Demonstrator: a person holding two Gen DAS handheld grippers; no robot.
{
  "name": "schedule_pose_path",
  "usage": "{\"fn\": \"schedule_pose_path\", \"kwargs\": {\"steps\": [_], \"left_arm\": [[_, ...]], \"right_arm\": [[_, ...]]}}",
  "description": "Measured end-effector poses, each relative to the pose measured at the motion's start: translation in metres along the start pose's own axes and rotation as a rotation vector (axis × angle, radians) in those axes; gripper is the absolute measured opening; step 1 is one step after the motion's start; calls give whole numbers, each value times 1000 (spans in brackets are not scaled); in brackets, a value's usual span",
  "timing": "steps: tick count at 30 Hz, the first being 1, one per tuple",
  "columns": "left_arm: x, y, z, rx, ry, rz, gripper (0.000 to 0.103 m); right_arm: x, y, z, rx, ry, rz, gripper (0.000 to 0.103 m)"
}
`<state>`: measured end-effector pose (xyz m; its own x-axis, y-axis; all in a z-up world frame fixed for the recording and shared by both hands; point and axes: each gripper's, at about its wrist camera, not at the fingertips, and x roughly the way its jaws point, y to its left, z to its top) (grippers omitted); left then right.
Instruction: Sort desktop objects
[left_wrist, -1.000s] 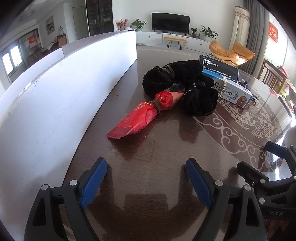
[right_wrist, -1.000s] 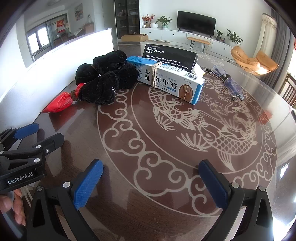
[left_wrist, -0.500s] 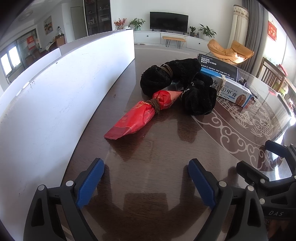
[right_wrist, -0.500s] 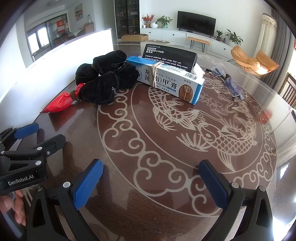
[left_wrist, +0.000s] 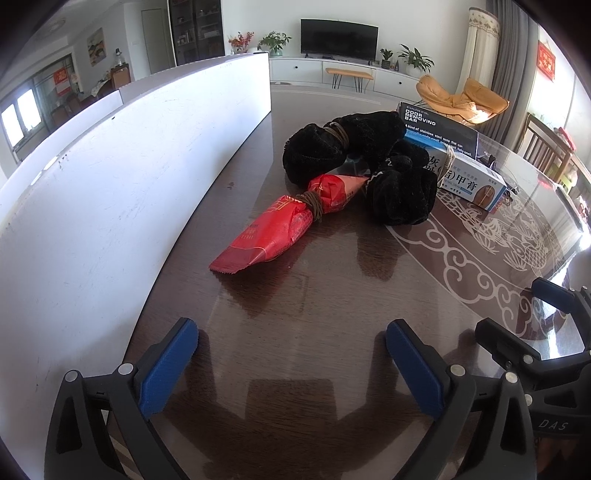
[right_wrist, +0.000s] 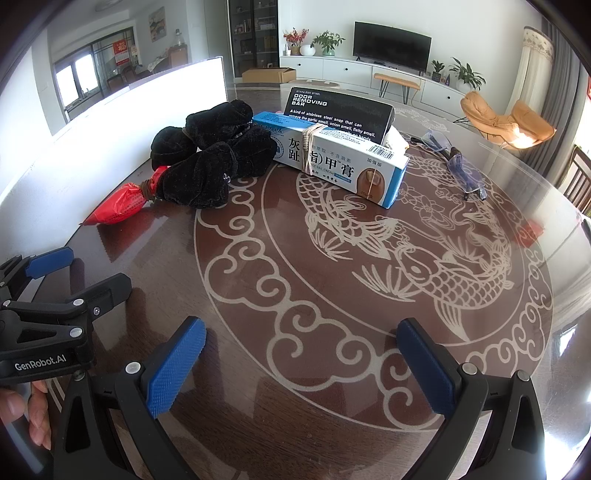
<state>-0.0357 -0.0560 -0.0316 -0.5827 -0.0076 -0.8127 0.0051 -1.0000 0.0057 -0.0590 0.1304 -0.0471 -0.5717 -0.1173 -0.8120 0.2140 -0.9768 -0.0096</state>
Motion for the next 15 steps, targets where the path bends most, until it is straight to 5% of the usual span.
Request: {"fn": "schedule_pose_path", "kwargs": {"steps": [15], "left_arm": [[-3,0,-3,6,3,-2,103]], "right_arm": [[0,0,0,0,0,0,103]]}}
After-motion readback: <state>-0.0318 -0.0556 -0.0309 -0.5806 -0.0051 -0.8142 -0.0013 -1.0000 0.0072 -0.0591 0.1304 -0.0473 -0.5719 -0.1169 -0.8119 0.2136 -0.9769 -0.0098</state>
